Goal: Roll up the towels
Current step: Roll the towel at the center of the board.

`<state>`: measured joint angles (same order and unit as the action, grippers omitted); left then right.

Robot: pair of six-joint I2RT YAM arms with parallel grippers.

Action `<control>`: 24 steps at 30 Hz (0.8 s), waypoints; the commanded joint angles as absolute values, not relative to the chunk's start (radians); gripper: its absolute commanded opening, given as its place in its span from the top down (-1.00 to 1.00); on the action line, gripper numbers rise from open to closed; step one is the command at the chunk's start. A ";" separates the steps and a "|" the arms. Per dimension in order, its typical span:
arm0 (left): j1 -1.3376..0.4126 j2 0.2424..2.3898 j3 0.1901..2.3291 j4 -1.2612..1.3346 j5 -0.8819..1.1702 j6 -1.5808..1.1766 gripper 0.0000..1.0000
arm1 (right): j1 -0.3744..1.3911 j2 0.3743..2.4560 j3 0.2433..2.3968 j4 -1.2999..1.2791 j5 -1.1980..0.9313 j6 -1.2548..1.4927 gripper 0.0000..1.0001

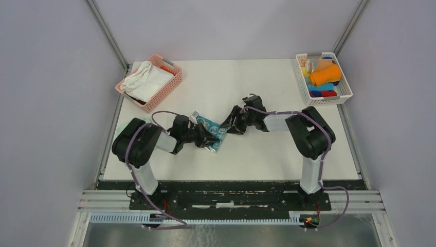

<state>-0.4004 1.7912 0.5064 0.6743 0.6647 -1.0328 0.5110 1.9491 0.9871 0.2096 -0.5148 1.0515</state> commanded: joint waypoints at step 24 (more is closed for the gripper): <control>-0.485 1.749 0.539 0.478 0.483 -1.020 0.66 | 0.606 2.023 1.343 -0.454 -0.233 0.907 -0.07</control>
<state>-0.4576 1.7634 0.5282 0.5896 0.5831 -1.0336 0.5854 1.9812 1.2617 -0.3183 -0.2935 0.9398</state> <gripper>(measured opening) 0.193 0.547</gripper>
